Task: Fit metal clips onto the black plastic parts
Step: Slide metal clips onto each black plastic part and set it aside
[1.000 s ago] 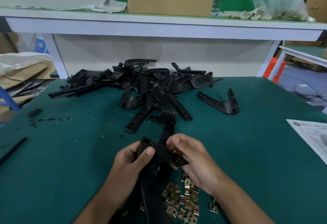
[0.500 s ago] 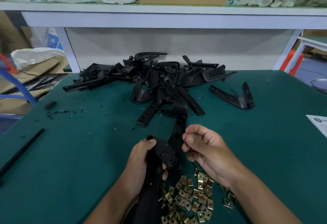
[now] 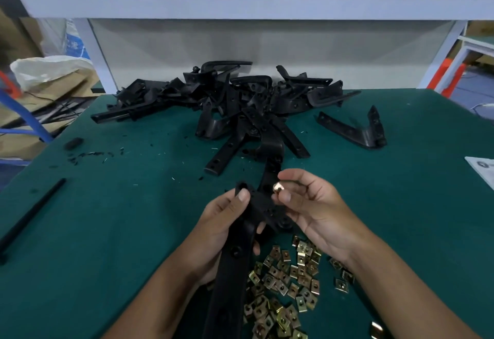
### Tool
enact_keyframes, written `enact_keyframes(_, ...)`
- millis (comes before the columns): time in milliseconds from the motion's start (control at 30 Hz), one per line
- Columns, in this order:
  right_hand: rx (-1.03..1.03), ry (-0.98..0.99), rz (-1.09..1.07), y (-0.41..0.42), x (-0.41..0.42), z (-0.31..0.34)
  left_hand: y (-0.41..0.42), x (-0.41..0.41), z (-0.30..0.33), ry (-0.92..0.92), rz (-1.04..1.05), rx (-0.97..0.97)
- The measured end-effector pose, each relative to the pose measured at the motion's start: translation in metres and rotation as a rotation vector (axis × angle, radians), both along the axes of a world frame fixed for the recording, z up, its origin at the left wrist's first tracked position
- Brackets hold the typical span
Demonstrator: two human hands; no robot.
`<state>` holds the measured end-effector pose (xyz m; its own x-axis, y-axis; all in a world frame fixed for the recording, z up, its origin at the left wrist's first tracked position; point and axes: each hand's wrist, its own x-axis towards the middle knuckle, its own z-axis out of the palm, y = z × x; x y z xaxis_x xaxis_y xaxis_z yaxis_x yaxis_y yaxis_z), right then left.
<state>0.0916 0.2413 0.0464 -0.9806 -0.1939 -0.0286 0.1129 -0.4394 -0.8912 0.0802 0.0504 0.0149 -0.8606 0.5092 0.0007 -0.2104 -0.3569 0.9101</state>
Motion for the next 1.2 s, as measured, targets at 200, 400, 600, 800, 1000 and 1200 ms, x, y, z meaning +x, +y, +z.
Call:
enact_keyframes(200, 0.008, 0.003, -0.008, 0.000, 0.000, -0.002, 0.001, 0.002, 0.004, -0.017, -0.061, -0.014)
enact_keyframes(400, 0.004, -0.023, 0.020, -0.001, -0.001, -0.005, 0.000, 0.004, 0.005, -0.059, -0.091, -0.007)
enact_keyframes(600, 0.026, -0.035, 0.028, -0.002, -0.001, -0.004, 0.001, 0.000, 0.002, -0.076, -0.115, 0.083)
enact_keyframes(800, 0.152, 0.020, 0.030, -0.005, 0.001, -0.005, 0.001, -0.001, -0.001, -0.059, -0.092, 0.075)
enact_keyframes(1000, 0.251, 0.042, 0.093, -0.005, 0.001, -0.009, 0.000, -0.001, -0.001, -0.073, -0.091, 0.082)
enact_keyframes(1200, 0.289, 0.056, 0.085, -0.003, 0.000, -0.013, 0.001, 0.003, 0.007, -0.020, -0.113, 0.054)
